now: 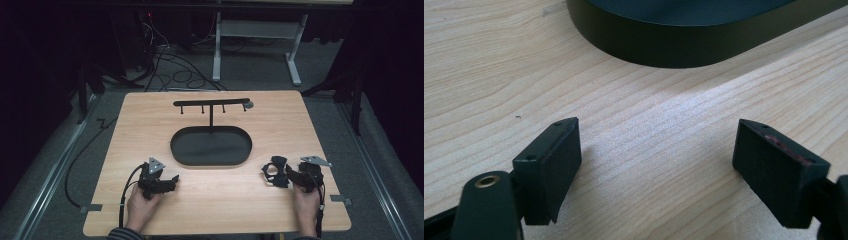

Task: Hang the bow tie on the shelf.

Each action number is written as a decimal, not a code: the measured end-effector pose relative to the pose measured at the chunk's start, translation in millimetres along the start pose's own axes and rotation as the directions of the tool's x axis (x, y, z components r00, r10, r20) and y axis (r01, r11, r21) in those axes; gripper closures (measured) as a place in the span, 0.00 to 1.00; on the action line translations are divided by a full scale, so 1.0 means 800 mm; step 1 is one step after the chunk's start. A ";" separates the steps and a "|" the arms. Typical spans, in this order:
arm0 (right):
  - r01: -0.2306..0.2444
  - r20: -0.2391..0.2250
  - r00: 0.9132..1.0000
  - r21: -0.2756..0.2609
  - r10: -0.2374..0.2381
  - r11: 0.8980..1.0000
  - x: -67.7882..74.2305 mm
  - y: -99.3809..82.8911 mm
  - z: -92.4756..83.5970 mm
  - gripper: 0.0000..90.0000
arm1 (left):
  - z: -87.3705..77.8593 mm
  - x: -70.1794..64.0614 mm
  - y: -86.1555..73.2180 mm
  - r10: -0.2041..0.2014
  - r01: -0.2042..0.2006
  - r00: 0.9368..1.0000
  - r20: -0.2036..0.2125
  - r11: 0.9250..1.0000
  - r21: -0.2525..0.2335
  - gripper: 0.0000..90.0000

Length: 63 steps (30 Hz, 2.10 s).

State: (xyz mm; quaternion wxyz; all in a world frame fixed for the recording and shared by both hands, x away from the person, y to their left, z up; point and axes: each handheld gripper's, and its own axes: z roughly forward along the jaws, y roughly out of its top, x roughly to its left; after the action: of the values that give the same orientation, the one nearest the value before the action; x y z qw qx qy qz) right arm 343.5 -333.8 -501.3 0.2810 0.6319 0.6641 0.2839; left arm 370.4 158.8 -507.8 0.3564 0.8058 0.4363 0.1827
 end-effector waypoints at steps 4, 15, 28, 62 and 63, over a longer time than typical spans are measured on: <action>0.002 -0.005 1.000 0.002 -0.002 1.000 0.000 0.000 0.000 0.45 | 0.000 0.000 0.000 0.002 -0.002 1.000 -0.001 1.000 0.000 0.22; 0.010 -0.011 1.000 0.002 -0.010 1.000 0.000 0.000 0.000 0.43 | 0.000 0.000 0.000 0.000 0.000 1.000 -0.003 1.000 0.000 0.22; 0.012 -0.012 1.000 0.001 -0.012 1.000 0.001 0.000 0.001 0.42 | 0.000 0.000 0.001 0.000 0.000 1.000 -0.004 1.000 0.001 0.22; 0.046 -0.148 0.987 -0.081 -0.058 0.996 0.009 0.012 -0.043 0.57 | 0.000 0.000 0.000 0.000 0.000 1.000 0.000 1.000 0.000 0.22; 0.064 -0.167 0.983 -0.088 -0.078 0.994 0.016 0.016 -0.047 0.58 | 0.000 0.000 0.000 0.000 0.000 1.000 0.001 1.000 0.000 0.22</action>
State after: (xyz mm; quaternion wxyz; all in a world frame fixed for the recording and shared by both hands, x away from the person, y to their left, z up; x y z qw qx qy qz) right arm 324.0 -321.4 -466.2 0.2588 0.5690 0.6957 0.3538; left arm 370.8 158.7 -507.7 0.3566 0.8059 0.4362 0.1823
